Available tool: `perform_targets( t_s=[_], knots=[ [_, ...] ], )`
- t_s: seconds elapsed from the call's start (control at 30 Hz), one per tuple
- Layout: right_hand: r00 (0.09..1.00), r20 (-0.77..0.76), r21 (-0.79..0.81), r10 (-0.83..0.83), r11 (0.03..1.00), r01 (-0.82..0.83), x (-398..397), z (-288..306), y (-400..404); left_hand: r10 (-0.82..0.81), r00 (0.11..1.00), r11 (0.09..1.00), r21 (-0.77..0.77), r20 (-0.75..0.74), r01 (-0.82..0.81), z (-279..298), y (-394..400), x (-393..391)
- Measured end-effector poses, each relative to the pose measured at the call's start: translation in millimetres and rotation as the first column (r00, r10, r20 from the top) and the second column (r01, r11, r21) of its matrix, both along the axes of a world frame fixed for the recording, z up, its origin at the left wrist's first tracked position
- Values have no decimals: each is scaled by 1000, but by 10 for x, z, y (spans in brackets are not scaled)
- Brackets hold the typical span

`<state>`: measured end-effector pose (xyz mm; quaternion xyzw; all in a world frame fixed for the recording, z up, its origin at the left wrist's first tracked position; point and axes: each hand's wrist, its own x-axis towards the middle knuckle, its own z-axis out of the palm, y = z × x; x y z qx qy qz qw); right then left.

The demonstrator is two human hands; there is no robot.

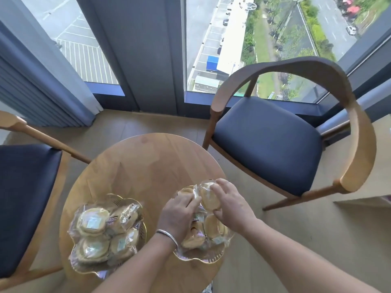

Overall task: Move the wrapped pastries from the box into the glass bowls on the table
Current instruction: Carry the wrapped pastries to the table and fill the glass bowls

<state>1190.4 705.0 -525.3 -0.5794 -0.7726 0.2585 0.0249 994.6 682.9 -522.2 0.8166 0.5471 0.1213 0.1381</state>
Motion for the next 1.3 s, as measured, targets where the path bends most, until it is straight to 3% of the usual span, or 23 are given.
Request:
perform_targets(
  t_s=[0.1,0.27,0.47,0.77,1.0,1.3],
  knots=[
    [1000,-2,22,30,999,-30,21,-166,-21,-39,999,998,40,19,38,-171,-53,57],
    [999,10,60,38,997,-39,65,-300,-10,-46,994,998,-34,95,50,-277,-144,51],
    [998,58,58,11,998,-14,46,-385,-42,-8,996,998,-63,88,13,-313,-112,48],
    [985,158,-9,64,998,-64,13,-115,-54,33,999,977,-210,6,-31,79,-251,-48],
    [942,324,43,88,993,-108,-149,148,-118,83,985,974,-195,-149,-112,399,-437,-581],
    [969,193,32,154,986,-163,-1116,329,-362,243,946,943,-178,-214,-282,505,-524,-1439]
  ],
)
